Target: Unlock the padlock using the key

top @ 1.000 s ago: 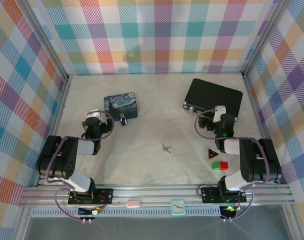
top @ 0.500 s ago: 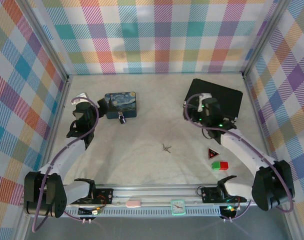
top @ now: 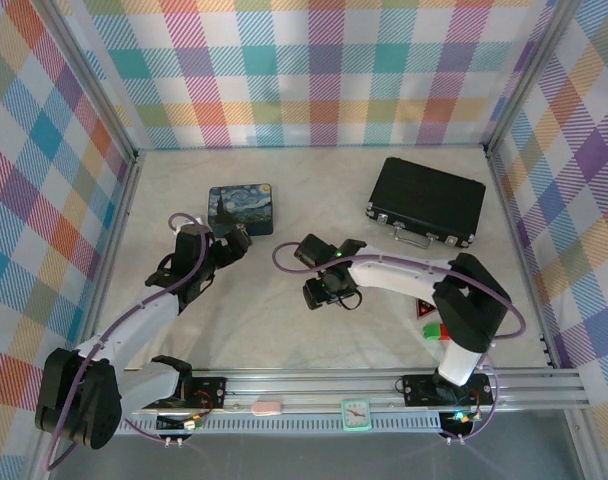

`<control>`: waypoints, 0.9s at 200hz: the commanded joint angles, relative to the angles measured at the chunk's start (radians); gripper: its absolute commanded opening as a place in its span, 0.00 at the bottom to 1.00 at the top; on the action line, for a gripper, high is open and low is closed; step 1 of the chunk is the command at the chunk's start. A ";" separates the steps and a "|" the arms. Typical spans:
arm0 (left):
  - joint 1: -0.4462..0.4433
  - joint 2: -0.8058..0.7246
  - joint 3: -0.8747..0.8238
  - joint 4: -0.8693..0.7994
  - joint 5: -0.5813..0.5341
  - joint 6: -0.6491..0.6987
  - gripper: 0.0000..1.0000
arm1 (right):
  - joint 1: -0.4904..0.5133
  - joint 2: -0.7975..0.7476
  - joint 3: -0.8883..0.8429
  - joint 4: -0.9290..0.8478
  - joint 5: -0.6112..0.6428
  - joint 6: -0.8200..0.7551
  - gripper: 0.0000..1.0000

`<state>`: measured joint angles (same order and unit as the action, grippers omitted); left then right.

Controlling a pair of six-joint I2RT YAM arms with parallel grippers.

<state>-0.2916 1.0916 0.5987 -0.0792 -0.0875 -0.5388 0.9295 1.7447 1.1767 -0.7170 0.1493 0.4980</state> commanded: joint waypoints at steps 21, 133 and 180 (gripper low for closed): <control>-0.011 0.014 0.024 -0.024 -0.033 -0.005 1.00 | 0.017 0.073 0.027 -0.082 0.120 0.139 0.56; -0.038 -0.016 0.037 -0.006 0.000 -0.042 1.00 | -0.055 0.051 -0.134 0.142 -0.006 0.202 0.22; -0.083 -0.019 0.046 0.022 0.028 -0.098 0.99 | -0.146 -0.081 -0.252 0.278 -0.092 0.076 0.00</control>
<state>-0.3450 1.0889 0.6125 -0.0769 -0.0891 -0.5877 0.8345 1.7168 0.9989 -0.4984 0.1246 0.6571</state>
